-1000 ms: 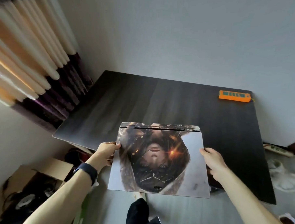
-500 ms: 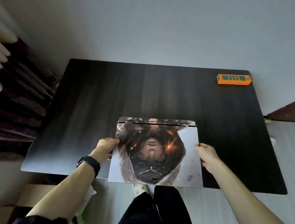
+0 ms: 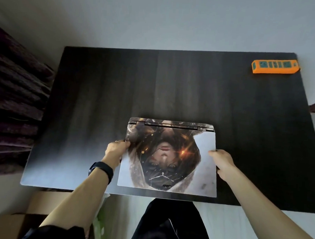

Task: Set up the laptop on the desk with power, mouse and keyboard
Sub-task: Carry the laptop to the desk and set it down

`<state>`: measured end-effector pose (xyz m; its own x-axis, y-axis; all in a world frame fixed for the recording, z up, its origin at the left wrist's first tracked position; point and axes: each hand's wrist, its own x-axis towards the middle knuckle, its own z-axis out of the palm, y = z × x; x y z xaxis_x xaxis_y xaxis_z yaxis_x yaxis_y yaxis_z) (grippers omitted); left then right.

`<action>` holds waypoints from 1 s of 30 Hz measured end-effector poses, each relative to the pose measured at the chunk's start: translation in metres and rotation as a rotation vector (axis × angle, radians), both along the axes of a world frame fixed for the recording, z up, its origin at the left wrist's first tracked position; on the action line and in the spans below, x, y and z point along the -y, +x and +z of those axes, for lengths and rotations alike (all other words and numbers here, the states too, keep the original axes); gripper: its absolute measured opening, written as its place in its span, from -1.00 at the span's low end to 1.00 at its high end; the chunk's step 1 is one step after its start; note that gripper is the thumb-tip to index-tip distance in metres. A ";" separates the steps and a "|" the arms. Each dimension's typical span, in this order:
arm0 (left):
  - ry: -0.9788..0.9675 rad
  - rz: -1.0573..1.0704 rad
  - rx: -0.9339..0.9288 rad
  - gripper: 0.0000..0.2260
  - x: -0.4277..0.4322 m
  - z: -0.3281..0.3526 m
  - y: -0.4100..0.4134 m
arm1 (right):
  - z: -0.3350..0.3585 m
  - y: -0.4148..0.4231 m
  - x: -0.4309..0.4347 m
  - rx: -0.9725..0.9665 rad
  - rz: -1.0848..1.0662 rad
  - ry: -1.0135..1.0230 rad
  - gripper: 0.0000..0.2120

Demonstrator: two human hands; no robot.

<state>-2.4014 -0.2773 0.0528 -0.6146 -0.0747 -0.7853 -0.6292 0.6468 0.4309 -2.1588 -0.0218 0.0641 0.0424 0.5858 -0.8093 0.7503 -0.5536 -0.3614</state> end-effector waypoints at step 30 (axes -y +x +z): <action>-0.080 -0.728 -0.378 -0.24 0.049 -0.015 0.087 | -0.013 0.040 0.051 -0.062 0.580 0.261 0.02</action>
<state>-2.3149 -0.3266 0.0378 -0.7522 0.3980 -0.5251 0.1379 0.8744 0.4652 -2.1187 -0.0728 0.0510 -0.3831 0.6774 -0.6279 0.8750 0.0485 -0.4816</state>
